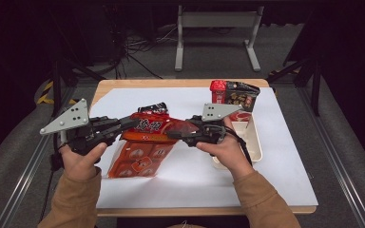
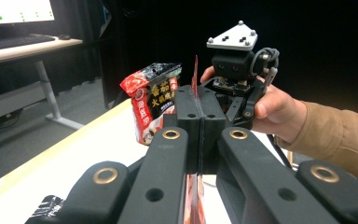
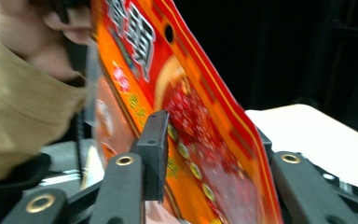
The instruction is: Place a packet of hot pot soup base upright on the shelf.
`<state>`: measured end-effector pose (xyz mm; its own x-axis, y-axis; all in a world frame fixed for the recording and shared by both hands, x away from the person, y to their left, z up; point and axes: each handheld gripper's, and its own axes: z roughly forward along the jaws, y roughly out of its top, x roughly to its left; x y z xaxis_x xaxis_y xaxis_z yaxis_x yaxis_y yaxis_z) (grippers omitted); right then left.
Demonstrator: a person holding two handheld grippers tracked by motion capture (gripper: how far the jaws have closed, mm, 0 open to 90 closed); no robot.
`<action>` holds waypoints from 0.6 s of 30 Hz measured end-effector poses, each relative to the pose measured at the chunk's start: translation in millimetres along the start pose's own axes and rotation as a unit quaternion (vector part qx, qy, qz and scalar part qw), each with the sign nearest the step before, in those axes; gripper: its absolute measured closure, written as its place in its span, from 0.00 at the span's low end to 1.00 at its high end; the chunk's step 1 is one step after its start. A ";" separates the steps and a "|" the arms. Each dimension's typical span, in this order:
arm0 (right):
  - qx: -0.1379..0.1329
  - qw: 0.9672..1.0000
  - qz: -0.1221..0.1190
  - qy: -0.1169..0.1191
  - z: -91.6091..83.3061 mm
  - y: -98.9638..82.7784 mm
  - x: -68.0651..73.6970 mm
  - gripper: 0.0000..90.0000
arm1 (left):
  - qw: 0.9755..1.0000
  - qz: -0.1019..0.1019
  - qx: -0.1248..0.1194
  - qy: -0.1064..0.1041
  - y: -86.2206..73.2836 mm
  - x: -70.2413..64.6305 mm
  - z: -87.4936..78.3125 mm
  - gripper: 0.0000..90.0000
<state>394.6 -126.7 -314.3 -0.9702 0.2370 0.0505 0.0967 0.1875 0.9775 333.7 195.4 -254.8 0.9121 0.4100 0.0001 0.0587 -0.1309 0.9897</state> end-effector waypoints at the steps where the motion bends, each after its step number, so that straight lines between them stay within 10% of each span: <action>1: -0.004 1.000 0.004 0.007 0.3 0.1 0.3 0.72 | 1.000 0.000 0.000 -0.001 0.1 -0.1 -0.1 1.00; 18: 0.010 0.999 -0.020 0.030 -1.4 13.6 12.7 1.00 | 1.000 -0.007 -0.013 0.003 -1.6 5.2 -6.9 1.00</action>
<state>383.3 -122.5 -300.1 -0.9848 0.1719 0.0243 0.0614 0.2141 0.9749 335.6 203.9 -255.3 0.9087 0.4172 -0.0127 0.0610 -0.1025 0.9929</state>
